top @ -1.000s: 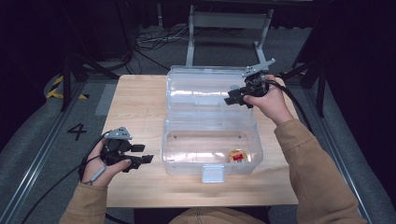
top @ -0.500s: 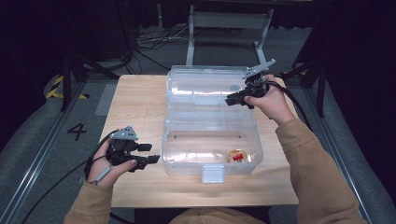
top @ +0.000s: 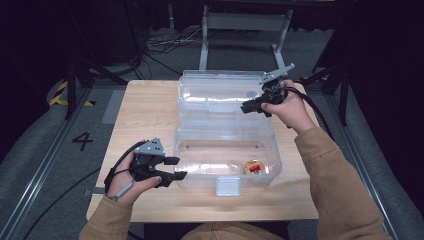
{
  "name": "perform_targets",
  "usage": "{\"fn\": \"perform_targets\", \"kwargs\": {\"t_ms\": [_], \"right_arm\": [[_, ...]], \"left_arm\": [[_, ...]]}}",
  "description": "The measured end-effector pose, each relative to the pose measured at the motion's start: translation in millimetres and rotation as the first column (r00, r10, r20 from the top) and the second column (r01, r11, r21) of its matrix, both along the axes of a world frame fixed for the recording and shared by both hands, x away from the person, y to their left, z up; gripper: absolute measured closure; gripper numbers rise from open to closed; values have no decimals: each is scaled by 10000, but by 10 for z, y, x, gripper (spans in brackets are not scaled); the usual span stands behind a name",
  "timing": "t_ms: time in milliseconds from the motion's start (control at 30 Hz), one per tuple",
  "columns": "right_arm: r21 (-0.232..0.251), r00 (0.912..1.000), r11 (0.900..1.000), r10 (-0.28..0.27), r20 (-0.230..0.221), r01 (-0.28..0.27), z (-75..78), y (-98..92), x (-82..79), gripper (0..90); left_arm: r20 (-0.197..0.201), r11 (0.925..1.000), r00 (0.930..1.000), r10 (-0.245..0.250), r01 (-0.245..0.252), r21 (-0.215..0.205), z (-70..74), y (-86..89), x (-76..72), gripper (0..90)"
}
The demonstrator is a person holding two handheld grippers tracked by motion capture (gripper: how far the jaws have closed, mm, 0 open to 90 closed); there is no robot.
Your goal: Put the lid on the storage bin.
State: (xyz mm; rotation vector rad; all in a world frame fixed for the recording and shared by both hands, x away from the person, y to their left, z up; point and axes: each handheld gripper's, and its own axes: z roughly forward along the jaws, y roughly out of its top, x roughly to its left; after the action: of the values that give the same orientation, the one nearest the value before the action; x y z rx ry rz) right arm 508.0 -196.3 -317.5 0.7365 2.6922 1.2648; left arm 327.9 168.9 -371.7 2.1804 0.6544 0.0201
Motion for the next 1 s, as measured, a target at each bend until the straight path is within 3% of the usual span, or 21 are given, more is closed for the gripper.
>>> {"fn": "perform_targets", "kwargs": {"t_ms": [233,767,1000], "right_arm": [[-5,10000,10000,-18,68,18,-2,5,-9,752],[-10,10000,10000,4,98,-4,-2,-3,-11,752],[0,9999,10000,0,113,0,-4,-2,-14,752]], "left_arm": [[-63,9987,9987,-512,512,20,-97,-135,27,521],[-544,9861,9944,-910,976,1347,-377,-423,109,556],[-346,9816,9960,-824,871,1700,-436,-444,148,716]]}}
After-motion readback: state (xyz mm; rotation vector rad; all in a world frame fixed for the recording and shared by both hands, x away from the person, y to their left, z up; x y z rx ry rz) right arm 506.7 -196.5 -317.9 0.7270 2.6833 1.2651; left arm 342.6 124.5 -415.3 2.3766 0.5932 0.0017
